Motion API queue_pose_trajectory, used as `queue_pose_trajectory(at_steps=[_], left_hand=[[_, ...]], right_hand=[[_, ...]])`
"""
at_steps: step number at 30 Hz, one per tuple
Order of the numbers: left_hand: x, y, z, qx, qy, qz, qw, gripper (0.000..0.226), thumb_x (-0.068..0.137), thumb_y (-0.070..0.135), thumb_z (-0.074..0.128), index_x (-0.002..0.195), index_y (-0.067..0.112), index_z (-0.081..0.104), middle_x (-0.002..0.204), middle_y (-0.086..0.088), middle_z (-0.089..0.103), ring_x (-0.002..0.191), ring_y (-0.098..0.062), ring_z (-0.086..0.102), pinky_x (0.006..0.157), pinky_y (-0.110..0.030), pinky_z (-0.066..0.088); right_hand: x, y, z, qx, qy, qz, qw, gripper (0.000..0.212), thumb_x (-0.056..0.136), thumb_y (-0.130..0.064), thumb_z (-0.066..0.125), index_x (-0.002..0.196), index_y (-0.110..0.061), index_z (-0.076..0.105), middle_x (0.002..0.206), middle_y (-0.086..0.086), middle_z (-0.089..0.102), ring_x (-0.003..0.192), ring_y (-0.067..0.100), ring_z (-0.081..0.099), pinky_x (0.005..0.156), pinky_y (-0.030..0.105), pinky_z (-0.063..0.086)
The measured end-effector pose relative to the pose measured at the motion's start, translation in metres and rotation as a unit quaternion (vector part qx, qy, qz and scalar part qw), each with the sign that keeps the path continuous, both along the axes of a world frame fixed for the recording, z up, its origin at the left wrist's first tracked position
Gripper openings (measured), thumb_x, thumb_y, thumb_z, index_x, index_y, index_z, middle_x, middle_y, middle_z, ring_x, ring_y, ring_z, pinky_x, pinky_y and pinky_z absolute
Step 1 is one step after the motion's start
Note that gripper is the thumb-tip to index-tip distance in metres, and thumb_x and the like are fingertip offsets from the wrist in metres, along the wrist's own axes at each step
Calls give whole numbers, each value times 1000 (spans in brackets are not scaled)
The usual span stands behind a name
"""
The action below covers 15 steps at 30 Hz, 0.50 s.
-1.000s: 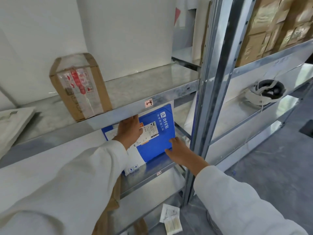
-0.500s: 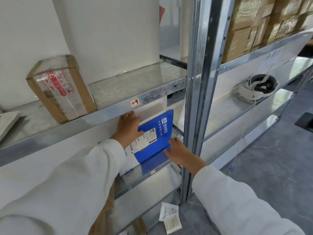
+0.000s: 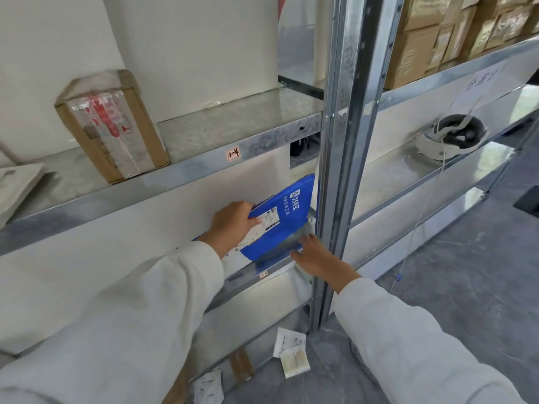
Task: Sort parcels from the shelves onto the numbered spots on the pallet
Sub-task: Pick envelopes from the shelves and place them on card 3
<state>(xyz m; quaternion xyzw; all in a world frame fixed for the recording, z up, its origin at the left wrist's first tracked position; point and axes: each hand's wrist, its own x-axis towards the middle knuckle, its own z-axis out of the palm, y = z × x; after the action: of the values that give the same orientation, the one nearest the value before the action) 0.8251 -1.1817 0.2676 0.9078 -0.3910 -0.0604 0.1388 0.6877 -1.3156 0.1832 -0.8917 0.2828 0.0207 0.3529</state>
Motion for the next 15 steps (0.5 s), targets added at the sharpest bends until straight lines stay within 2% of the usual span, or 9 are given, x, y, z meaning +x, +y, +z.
queue_pose_trajectory(at_steps=[4,7,10,12,15], left_hand=[[-19,20,12,-57,36,0,998,27,93,43,54,105,20,62,104,2,71,84,-16,68,53,-17,43],[-33,36,19,-94,62,12,994,21,93,43,56,96,23,61,98,5,71,78,-15,68,56,-21,50],[-48,51,25,-134,113,35,984,24,91,39,60,98,17,63,95,3,71,81,-18,70,65,-31,58],[-62,68,29,-176,166,62,968,20,90,34,64,97,15,63,93,3,69,79,-19,68,62,-29,56],[-82,98,29,-226,241,101,938,18,86,30,70,97,17,63,94,-1,70,74,-16,68,56,-23,53]], right_hand=[[-8,8,11,66,-18,-32,997,48,99,-29,48,142,-13,35,141,4,41,126,25,46,98,33,42],[-15,15,15,102,-33,-45,993,49,97,-37,47,141,-19,35,140,2,46,122,25,52,99,39,45],[-30,22,14,130,-63,-41,989,47,97,-39,48,140,-25,35,137,3,51,113,23,58,94,37,49],[-44,30,8,127,-40,-39,990,53,97,-44,46,144,-24,33,143,1,45,124,26,52,101,39,44],[-66,43,-3,79,33,-40,996,69,95,-57,39,147,-13,34,152,5,36,135,27,41,107,40,35]])
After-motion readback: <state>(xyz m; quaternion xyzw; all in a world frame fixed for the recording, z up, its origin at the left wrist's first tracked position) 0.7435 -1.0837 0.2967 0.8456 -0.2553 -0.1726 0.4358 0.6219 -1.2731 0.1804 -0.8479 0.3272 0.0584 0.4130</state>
